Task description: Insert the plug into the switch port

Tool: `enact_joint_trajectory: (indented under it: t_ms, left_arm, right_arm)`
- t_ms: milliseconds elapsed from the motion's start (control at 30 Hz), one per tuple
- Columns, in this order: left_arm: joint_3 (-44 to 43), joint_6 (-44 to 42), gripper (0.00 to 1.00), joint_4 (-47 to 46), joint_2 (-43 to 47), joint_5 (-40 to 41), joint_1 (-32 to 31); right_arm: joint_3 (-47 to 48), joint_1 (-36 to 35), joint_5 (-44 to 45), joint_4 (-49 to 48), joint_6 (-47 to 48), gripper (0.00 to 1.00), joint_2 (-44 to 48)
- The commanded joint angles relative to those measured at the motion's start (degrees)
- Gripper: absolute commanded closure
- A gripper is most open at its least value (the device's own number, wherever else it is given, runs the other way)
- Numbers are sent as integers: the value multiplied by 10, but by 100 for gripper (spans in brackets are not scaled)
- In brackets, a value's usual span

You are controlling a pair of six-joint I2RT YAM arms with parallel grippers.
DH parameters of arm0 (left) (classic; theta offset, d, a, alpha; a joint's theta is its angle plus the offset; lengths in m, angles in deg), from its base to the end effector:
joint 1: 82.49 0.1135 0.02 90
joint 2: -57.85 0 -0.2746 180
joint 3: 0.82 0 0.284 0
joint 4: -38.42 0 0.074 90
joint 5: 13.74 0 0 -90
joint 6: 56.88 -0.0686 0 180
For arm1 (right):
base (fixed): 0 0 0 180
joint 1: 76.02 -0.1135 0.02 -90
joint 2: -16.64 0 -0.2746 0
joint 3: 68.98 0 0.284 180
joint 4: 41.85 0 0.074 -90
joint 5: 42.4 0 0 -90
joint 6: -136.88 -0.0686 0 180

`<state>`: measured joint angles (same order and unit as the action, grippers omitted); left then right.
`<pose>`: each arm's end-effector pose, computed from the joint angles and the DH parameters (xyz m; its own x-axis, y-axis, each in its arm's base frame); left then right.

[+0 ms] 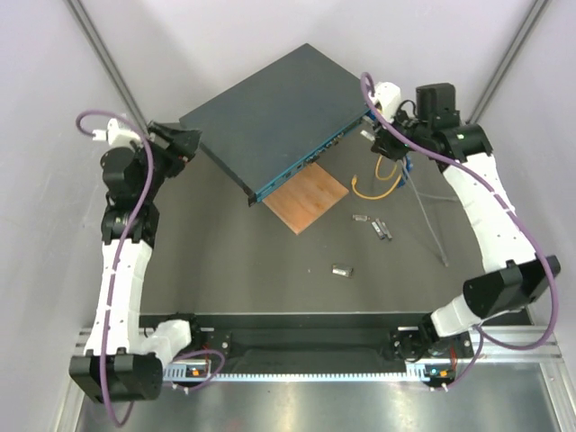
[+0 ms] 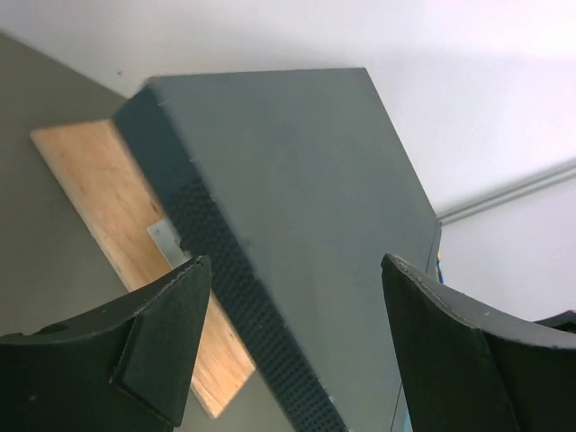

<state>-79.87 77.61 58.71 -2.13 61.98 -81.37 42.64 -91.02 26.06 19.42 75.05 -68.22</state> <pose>0.2918 -0.0112 0.4411 -0.1747 -0.6827 -0.7095 0.1475 0.6943 -0.7044 0.3437 0.1182 0.4368 -0.2308 -0.5165 -0.8246 -0.7282 0.6538 -0.2056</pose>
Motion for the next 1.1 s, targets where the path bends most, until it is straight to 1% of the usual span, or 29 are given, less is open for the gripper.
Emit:
enact_joint_trajectory:
  t_ms: [0,67,200,233,300,333,400,467,500,633,700,733,767,800,867,900,1000,1033,1067]
  left_arm:
    - [50,121,19,-50,42,-42,40]
    - [80,128,19,-62,54,-46,49]
    - [111,132,18,-77,44,-70,49]
    - [116,133,12,-97,42,-77,49]
    - [130,140,9,-115,32,-92,49]
    - [132,140,6,-119,29,-93,49]
    - [141,154,6,-138,15,-100,49]
    - [143,164,1,-171,1,-120,49]
    - [144,174,1,-181,-12,-140,48]
    - [148,185,1,-213,-29,-144,35]
    - [151,191,5,-226,-37,-145,33]
    - [153,196,10,-237,-42,-150,33]
    - [153,196,10,-243,-42,-151,30]
    - [153,198,18,-246,-44,-152,30]
    - [156,200,25,-253,-50,-154,27]
    - [158,204,34,-258,-52,-155,26]
    - [163,205,46,-262,-55,-154,20]
    - [164,205,56,-263,-56,-153,19]
    - [164,205,60,-264,-55,-152,18]
  right_arm:
    - [46,-27,76,19,-16,100,-31]
    - [52,-39,93,14,-25,100,-49]
    - [56,-51,112,6,-41,100,-70]
    - [57,-52,112,1,-48,100,-72]
    - [60,-57,115,-8,-61,100,-76]
    - [61,-58,117,-10,-64,100,-81]
    - [63,-61,121,-15,-70,100,-87]
    - [74,-63,122,-16,-84,100,-101]
    - [77,-64,120,-16,-88,100,-104]
    - [99,-65,126,-20,-109,100,-118]
    - [107,-67,130,-15,-110,100,-124]
    - [112,-68,133,-11,-110,100,-130]
    - [113,-67,133,-11,-111,100,-131]
    - [115,-68,134,-11,-115,100,-133]
    - [118,-71,132,-13,-116,100,-133]
    - [119,-74,136,-12,-116,100,-135]
    - [126,-78,136,-11,-116,100,-138]
    - [128,-78,135,-12,-115,100,-138]
    - [128,-79,135,-12,-116,100,-138]
